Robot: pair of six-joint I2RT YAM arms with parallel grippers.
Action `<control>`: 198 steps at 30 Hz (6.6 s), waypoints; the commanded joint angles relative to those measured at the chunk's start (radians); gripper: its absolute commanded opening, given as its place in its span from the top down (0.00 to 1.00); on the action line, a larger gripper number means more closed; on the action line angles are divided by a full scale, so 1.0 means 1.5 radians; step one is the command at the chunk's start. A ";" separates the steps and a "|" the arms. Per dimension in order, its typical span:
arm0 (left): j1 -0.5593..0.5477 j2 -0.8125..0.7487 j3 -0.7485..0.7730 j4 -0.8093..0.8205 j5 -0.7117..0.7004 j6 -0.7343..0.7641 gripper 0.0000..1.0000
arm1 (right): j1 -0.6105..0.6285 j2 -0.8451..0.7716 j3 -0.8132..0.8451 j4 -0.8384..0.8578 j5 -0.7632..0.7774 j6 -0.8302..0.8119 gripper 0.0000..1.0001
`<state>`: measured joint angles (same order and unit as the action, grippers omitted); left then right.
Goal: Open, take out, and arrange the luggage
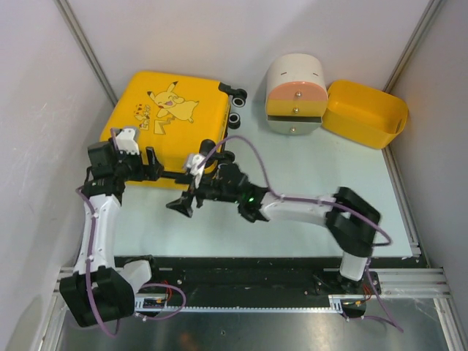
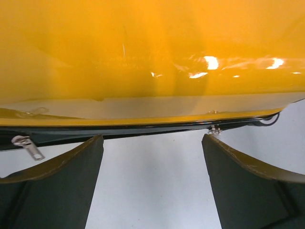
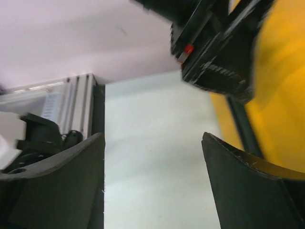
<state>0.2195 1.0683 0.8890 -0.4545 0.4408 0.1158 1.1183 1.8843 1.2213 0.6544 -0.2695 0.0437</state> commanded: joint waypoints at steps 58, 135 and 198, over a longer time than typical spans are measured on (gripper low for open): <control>0.232 -0.023 -0.004 0.022 0.185 -0.297 0.06 | -0.083 0.146 -0.187 0.090 -0.265 0.671 0.80; 0.123 0.361 0.275 0.147 0.125 -0.254 0.16 | -0.260 -0.129 -0.045 -0.535 -0.166 0.034 1.00; -0.848 0.249 0.093 0.134 -0.485 1.008 0.30 | -0.591 -0.308 -0.111 -0.606 -0.281 0.112 0.21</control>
<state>-1.0500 1.4380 0.9543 -0.3988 -0.2447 1.5772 0.2432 1.4498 1.0634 -0.2718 -0.6643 0.2325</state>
